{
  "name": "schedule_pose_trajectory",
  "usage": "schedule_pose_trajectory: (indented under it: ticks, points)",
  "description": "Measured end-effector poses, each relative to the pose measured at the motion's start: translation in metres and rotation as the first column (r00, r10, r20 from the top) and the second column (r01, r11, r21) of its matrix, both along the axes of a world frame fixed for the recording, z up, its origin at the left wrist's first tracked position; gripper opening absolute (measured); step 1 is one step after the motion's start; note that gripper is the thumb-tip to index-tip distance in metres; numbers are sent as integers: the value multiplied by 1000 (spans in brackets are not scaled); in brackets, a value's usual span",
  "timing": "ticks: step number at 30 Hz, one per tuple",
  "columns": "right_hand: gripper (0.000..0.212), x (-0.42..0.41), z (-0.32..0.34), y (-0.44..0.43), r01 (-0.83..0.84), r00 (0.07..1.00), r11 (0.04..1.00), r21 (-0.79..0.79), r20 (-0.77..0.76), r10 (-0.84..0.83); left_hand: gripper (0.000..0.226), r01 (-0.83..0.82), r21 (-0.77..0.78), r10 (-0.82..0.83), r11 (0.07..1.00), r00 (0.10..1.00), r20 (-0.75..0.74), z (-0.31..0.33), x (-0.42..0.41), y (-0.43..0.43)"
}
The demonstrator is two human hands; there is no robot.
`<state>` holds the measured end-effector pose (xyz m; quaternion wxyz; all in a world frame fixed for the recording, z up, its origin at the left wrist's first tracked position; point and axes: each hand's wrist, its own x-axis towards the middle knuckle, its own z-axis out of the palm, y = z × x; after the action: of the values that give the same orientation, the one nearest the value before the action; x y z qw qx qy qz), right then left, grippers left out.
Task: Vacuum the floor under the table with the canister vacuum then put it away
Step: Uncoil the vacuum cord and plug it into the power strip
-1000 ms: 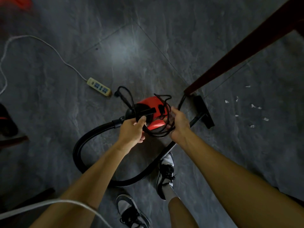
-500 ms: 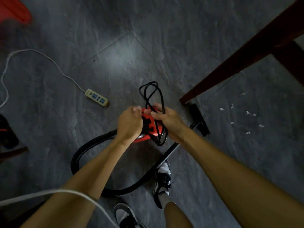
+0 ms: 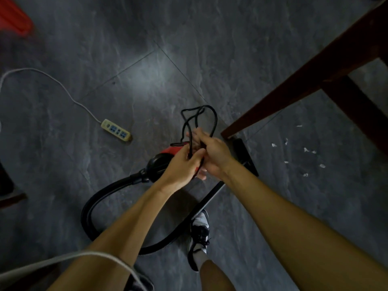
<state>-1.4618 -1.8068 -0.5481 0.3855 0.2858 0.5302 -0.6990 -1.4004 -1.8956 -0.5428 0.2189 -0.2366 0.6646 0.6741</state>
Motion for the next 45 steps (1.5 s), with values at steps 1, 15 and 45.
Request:
schedule_pose_trajectory:
  ticks: [1,15,45]
  points:
    - [46,2,-4,0,-27,1000,996,81,-5,27,21,-22,-74,23,997,1000,10,-3,-2,-4]
    - [18,130,-52,-3,-648,622,495,579,27,782,32,-802,157,664,576,571,482,1,9,-61]
    - [34,89,80,-82,-387,797,856,344,-342,498,49,-211,-300,250,931,963,100,35,90,-121]
